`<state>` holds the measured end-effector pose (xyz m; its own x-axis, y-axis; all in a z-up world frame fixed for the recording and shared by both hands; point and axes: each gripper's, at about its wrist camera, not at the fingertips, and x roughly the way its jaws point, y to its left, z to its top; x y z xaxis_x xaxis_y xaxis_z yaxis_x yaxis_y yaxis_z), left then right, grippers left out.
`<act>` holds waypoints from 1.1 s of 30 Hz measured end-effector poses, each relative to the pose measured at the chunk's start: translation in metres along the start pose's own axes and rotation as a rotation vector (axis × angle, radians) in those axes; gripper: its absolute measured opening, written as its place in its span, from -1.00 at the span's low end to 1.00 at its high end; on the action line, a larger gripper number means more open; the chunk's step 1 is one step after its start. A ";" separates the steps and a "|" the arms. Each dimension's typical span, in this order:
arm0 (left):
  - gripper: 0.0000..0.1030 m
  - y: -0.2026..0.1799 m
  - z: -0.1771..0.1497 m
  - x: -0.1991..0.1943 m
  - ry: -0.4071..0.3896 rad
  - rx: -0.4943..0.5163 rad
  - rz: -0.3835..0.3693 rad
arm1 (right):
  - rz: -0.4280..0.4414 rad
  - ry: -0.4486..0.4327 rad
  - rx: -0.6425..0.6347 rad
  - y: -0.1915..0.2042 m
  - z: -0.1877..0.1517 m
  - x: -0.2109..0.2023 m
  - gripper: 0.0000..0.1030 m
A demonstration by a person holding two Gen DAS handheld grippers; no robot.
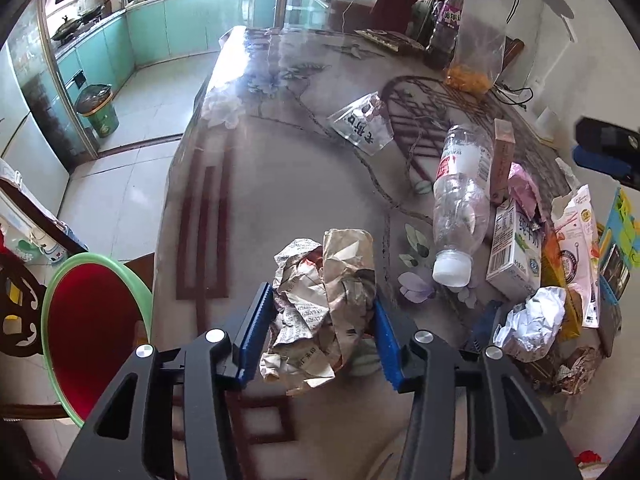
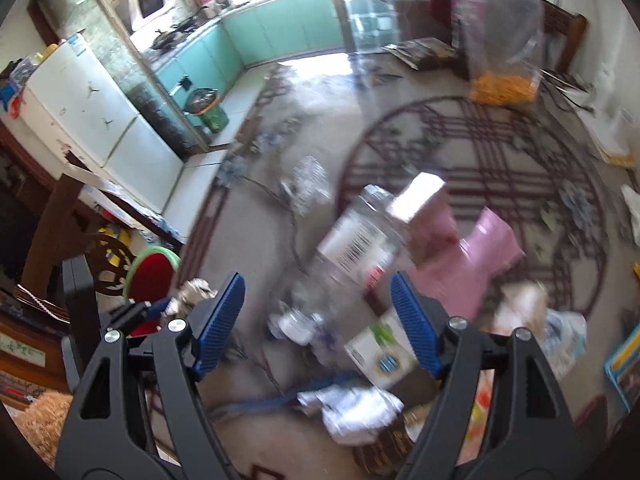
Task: Collect trash
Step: 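Grasp the crumpled paper with the left gripper while the right grasps a clear plastic bag, then carry the crumpled paper and plastic bag over the red bucket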
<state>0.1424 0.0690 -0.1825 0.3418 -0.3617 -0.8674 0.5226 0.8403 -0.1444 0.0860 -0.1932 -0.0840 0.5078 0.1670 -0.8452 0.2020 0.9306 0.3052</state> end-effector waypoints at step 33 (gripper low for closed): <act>-0.10 0.044 0.012 -0.045 -0.080 -0.063 0.000 | 0.076 0.097 -0.020 0.035 0.063 0.111 -0.82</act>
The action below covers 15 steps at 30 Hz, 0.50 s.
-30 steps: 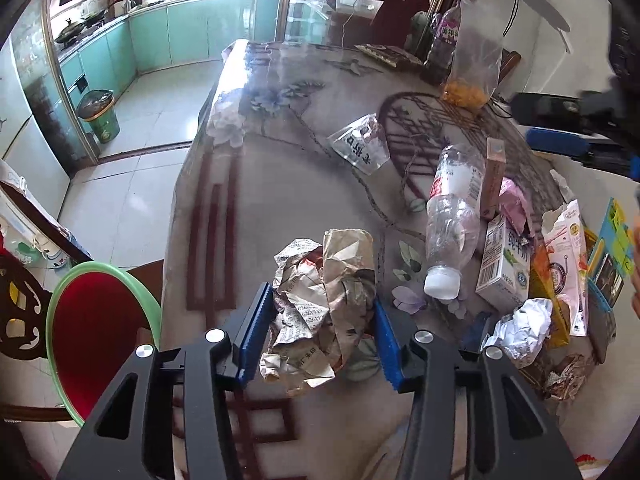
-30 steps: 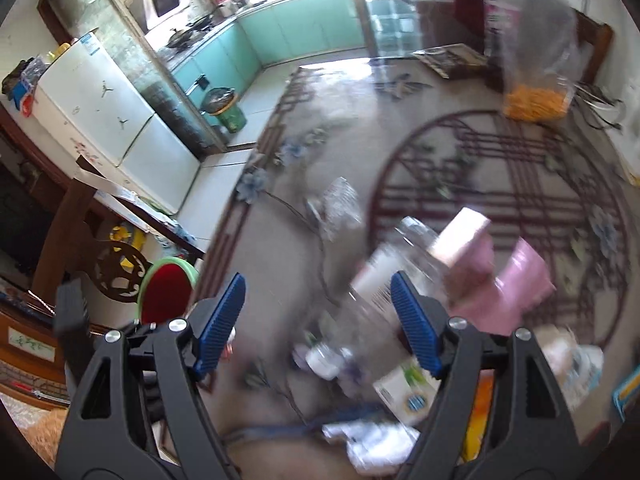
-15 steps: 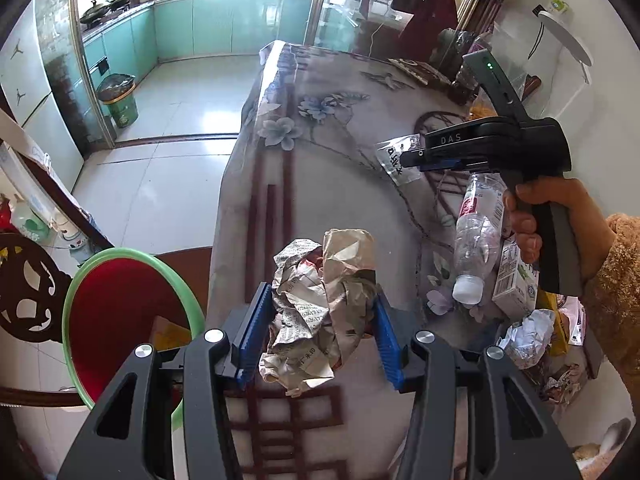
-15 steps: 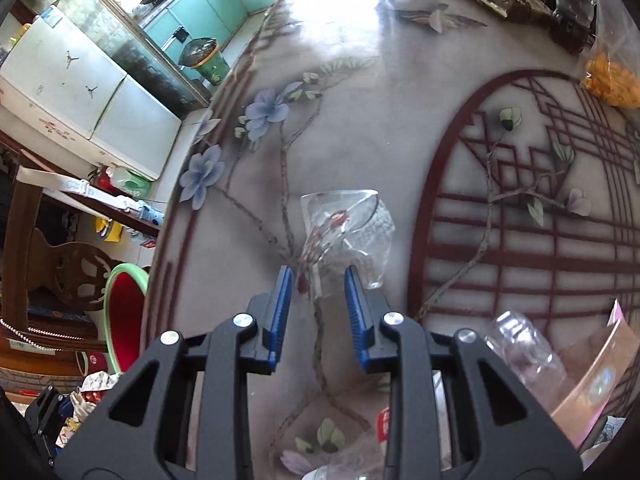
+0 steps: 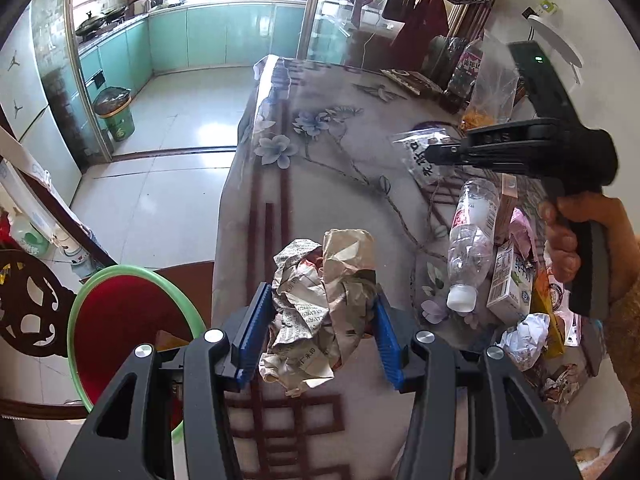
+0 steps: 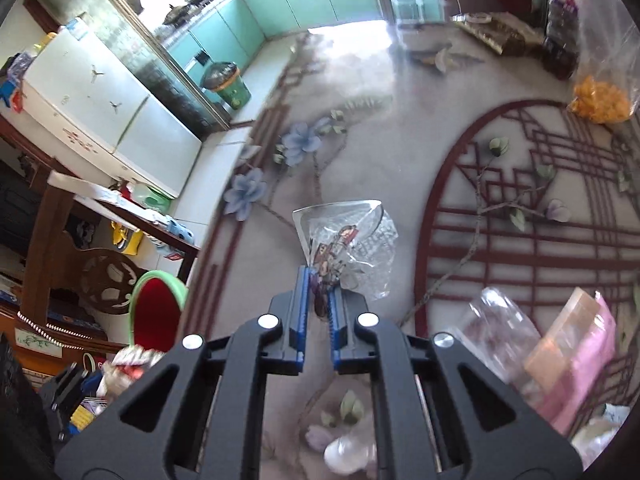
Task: Collect trash
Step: 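Carry the crumpled paper and plastic bag over the red bucket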
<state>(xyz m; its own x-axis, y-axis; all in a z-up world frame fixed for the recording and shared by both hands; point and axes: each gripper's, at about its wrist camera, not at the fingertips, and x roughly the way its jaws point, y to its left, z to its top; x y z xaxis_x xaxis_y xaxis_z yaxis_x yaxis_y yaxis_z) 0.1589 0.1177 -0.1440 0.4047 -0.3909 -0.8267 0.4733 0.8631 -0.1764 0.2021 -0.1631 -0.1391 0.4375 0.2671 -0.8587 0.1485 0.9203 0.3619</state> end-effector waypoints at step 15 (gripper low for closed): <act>-0.10 -0.011 -0.001 -0.025 -0.067 0.032 0.007 | 0.051 -0.100 -0.011 0.049 -0.090 -0.094 -0.82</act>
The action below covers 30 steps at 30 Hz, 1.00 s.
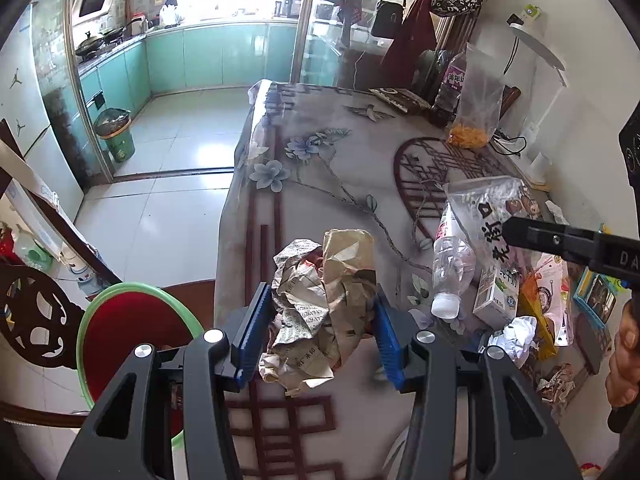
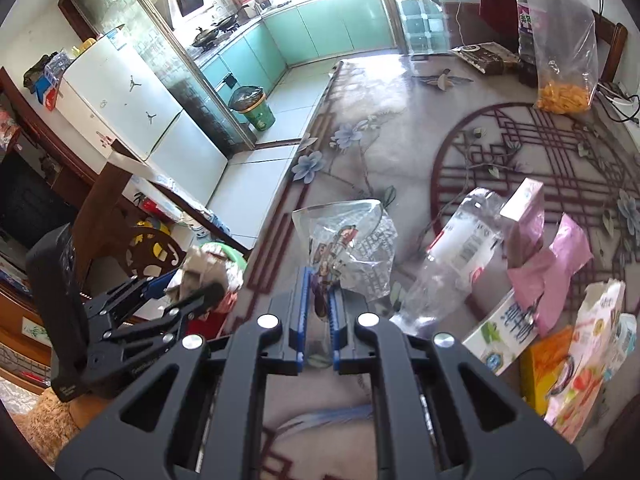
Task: Collect trash
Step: 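Carry the crumpled paper and plastic bag over the red bucket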
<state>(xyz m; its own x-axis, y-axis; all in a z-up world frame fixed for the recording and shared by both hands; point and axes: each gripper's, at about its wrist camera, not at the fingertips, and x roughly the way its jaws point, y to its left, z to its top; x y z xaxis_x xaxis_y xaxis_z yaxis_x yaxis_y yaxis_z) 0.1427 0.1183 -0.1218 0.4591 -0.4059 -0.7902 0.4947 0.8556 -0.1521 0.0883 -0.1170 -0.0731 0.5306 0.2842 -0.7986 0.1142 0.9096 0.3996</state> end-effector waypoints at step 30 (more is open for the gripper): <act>-0.08 0.149 -0.061 -0.055 -0.010 -0.286 0.257 | 0.164 0.112 -0.231 0.134 -0.029 0.041 -0.81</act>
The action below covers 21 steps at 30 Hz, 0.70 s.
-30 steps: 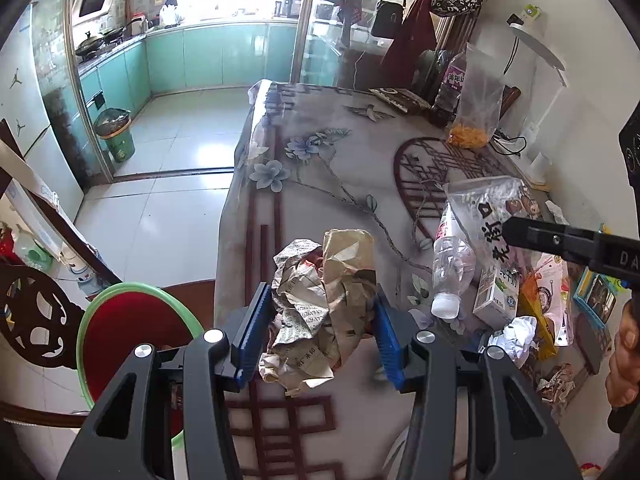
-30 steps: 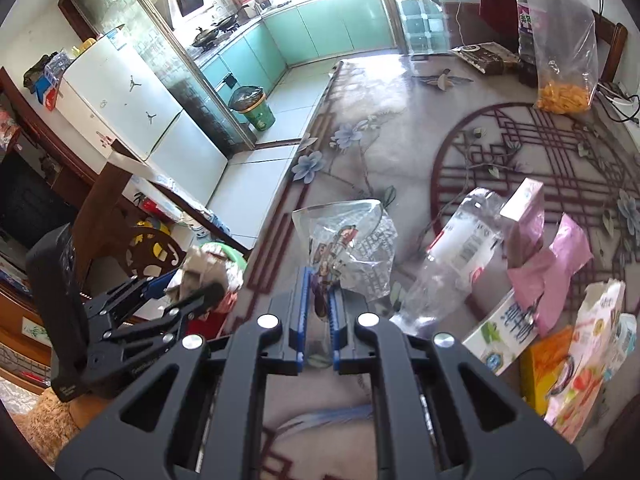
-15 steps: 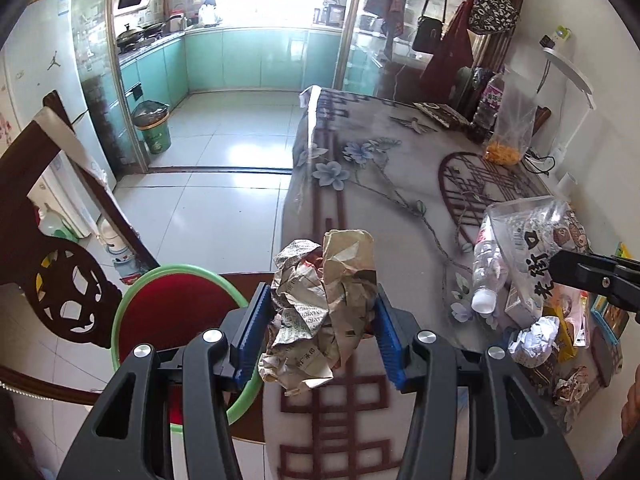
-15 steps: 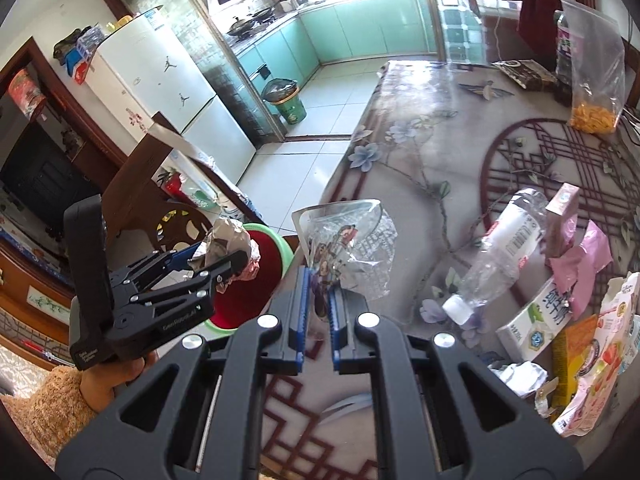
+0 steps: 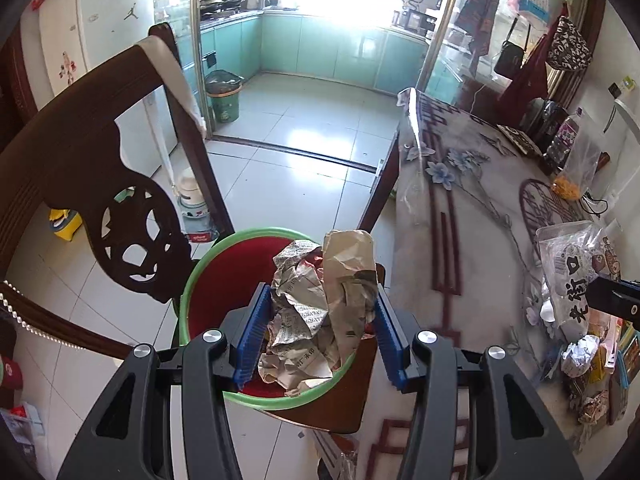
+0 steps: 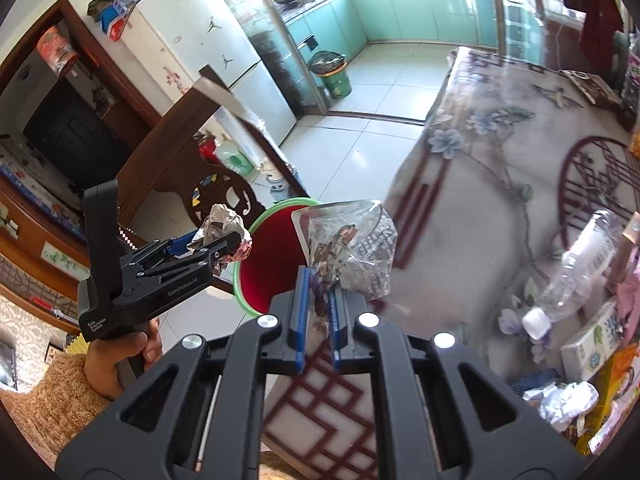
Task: Collect trash
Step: 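Carry the crumpled paper and plastic bag over the red bucket, then open both grippers to drop the paper and bag into the bucket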
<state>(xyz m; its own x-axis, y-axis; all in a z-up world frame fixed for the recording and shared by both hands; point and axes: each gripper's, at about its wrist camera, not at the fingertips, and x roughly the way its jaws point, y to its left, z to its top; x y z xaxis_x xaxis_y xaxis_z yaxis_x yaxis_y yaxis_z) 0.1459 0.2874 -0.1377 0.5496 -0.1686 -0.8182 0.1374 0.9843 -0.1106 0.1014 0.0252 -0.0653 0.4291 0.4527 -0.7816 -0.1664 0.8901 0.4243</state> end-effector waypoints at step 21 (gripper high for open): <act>-0.05 0.065 0.004 0.021 0.040 -0.091 0.079 | 0.075 0.117 -0.140 0.052 0.033 0.075 -0.81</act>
<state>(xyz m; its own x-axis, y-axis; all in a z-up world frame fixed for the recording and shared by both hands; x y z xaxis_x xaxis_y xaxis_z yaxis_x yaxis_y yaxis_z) 0.1696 0.3478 -0.1605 0.5218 -0.0898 -0.8483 0.0181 0.9954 -0.0942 0.1542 0.1036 -0.0865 0.3064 0.5137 -0.8014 -0.3190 0.8486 0.4221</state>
